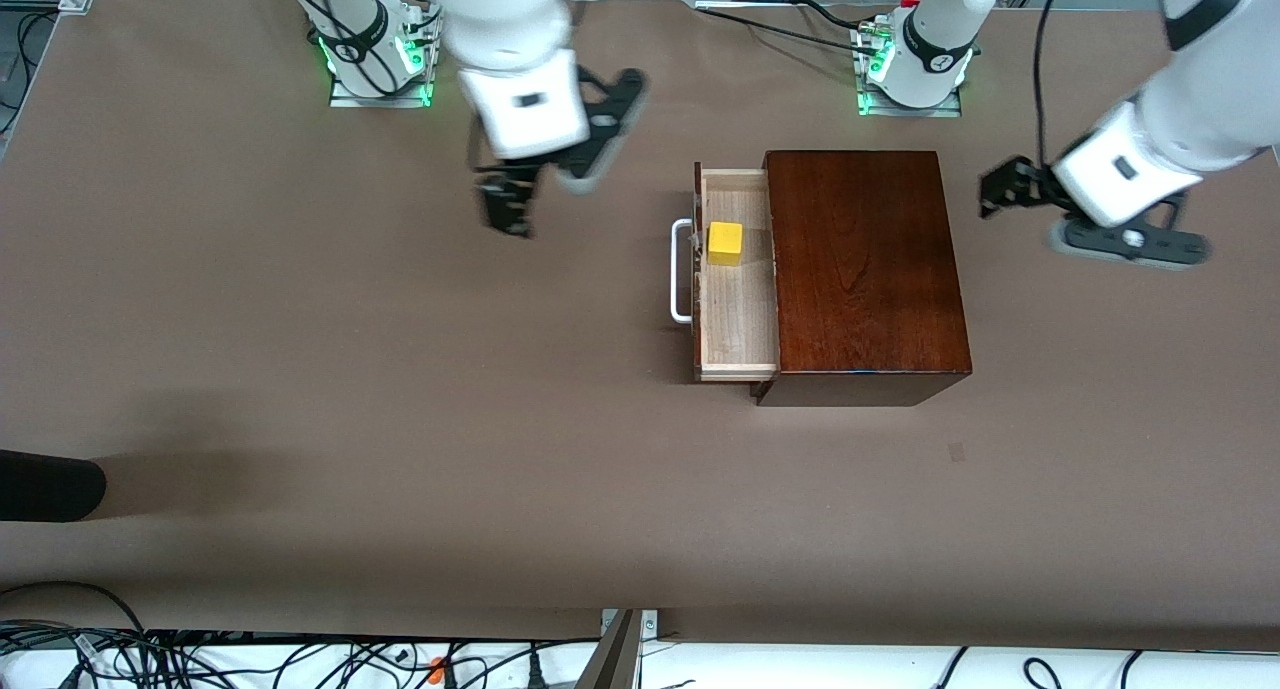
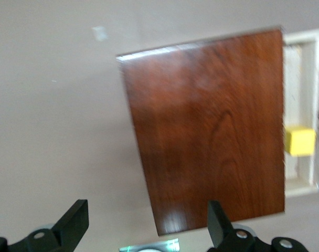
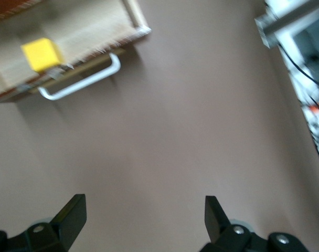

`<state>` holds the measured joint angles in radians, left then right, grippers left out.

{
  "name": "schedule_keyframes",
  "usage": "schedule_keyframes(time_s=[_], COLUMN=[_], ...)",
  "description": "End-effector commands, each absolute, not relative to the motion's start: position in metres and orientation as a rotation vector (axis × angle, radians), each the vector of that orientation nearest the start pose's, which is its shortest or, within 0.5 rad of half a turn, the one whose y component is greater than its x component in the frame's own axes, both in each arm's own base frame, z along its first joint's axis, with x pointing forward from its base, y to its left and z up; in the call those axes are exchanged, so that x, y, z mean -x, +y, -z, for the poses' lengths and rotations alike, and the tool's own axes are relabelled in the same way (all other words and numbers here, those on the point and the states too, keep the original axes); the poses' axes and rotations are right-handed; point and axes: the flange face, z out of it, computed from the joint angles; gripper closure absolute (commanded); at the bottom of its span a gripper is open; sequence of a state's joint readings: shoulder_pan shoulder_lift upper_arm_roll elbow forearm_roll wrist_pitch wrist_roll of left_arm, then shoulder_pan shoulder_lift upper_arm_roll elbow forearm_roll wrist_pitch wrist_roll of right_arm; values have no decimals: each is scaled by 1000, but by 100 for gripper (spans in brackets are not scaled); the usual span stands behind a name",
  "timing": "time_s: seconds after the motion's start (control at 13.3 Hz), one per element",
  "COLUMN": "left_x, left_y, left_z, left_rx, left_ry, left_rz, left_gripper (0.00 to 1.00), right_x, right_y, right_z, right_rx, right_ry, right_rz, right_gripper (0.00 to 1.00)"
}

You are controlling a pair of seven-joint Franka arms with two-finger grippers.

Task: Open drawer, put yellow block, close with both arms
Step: 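Lift the right gripper away from the drawer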

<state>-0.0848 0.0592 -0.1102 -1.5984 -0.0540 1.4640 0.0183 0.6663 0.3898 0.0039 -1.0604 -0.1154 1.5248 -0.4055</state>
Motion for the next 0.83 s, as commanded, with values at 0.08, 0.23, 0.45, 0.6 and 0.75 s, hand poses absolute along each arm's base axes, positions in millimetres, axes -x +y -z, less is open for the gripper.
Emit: schedule_keyframes(time_s=[0.08,0.23,0.45,0.6,0.75], left_x=[-524,-516,-500,-492,-481], left_y=[-199,-248,-327,-375,-428], left_z=[-555,-535,-510,-493,-465], left_rx=[3090,3036,2994,2960,2884], left_ry=[832,1062,1318,1509,1741], left_rz=[-432,-456,-379,-260,-119], left_gripper=[0,0,0,0,0], right_x=[-569,-577,-591,-580,-563], right_y=[318,276,181,115,71], right_z=[-644,-675,-678,-677,-678], right_rx=[2956,2973,2933,2915,2942], right_ry=[-1415,-1280,-997,-796,-605], right_rz=[196,296,251,207,174], right_gripper=[0,0,0,0,0])
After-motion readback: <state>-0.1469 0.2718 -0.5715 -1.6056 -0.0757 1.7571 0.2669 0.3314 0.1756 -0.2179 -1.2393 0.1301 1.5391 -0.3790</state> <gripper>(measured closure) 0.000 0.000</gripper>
